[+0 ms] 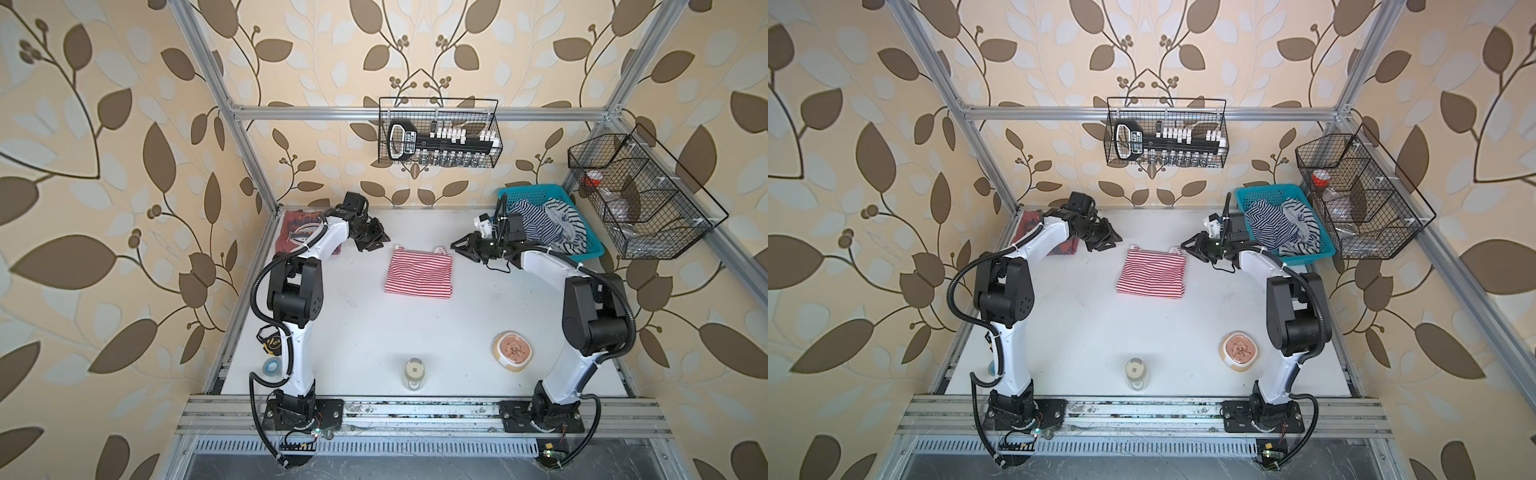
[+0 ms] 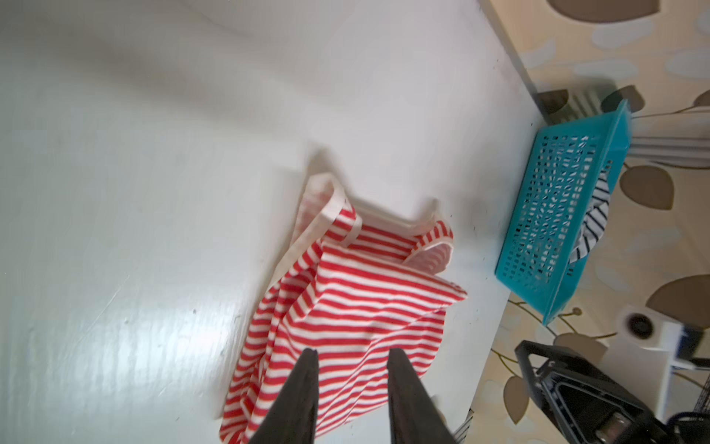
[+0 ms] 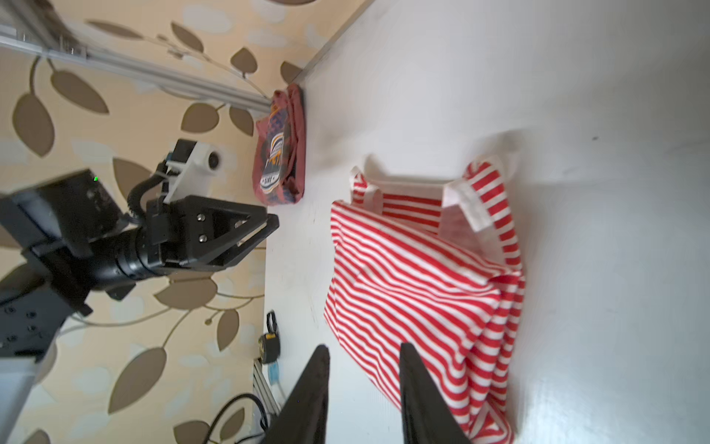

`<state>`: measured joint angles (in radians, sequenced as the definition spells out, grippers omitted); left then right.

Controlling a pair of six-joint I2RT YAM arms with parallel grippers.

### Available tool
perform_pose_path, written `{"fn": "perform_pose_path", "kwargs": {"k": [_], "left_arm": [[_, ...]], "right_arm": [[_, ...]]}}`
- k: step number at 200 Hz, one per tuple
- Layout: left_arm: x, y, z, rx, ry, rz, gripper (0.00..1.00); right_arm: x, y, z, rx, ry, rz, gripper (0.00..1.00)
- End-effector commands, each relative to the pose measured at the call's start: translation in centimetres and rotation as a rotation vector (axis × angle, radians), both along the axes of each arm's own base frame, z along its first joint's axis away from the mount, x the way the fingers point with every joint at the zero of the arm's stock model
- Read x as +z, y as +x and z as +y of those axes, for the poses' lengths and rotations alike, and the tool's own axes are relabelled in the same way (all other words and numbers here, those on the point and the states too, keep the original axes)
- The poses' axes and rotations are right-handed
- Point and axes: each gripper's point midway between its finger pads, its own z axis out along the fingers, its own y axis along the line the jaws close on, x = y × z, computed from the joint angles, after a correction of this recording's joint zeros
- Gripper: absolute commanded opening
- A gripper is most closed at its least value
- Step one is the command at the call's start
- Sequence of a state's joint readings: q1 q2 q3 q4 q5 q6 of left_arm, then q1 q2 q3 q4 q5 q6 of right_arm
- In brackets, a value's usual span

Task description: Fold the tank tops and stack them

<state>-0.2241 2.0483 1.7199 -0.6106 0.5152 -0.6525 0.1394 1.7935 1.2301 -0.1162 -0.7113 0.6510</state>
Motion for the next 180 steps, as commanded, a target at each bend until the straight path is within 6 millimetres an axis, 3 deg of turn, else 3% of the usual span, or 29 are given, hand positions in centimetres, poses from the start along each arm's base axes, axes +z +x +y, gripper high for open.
{"fn": "perform_pose_path", "kwargs": {"k": [1, 21, 37, 55, 85, 102, 118, 133, 162, 180], "left_arm": [[0.2, -2.3, -2.2, -0.105, -0.021, -0.024, 0.33], [-1.1, -2.3, -4.3, -0.142, -0.067, -0.015, 0.34], [-2.0, -2.0, -5.3, -0.162, -0.072, -0.005, 0.35], [-3.2, -1.1, -6.0, -0.169, -0.085, -0.004, 0.35], [-6.9, 0.1, -5.3, -0.14, -0.055, 0.054, 0.35], [-8.1, 0.3, -4.5, -0.113, -0.055, 0.077, 0.35], [-7.4, 0.6, -4.2, -0.1, -0.063, 0.063, 0.37], [-5.2, 0.8, -4.2, -0.108, -0.069, 0.022, 0.38], [0.0, -0.1, -3.7, -0.148, -0.043, -0.071, 0.42], [2.0, -1.5, -2.6, -0.178, 0.023, -0.106, 0.46]], "right_arm": [[-3.0, -1.8, 1.5, 0.068, -0.025, 0.06, 0.19], [-4.7, -1.3, 2.2, 0.085, 0.007, 0.085, 0.17], [-6.3, -0.7, 2.4, 0.091, 0.02, 0.107, 0.27], [-8.4, 0.0, 2.3, 0.085, 0.015, 0.137, 0.3], [-11.1, 1.4, 2.5, 0.079, 0.014, 0.175, 0.37], [-12.5, 1.7, 2.4, 0.076, 0.012, 0.201, 0.38], [-13.2, 1.7, 2.4, 0.075, 0.01, 0.213, 0.38], [-12.7, 1.6, 2.5, 0.079, 0.014, 0.202, 0.39], [-9.9, 1.1, 2.6, 0.1, 0.02, 0.145, 0.4], [-7.7, 0.5, 2.5, 0.113, 0.017, 0.101, 0.42]]}}
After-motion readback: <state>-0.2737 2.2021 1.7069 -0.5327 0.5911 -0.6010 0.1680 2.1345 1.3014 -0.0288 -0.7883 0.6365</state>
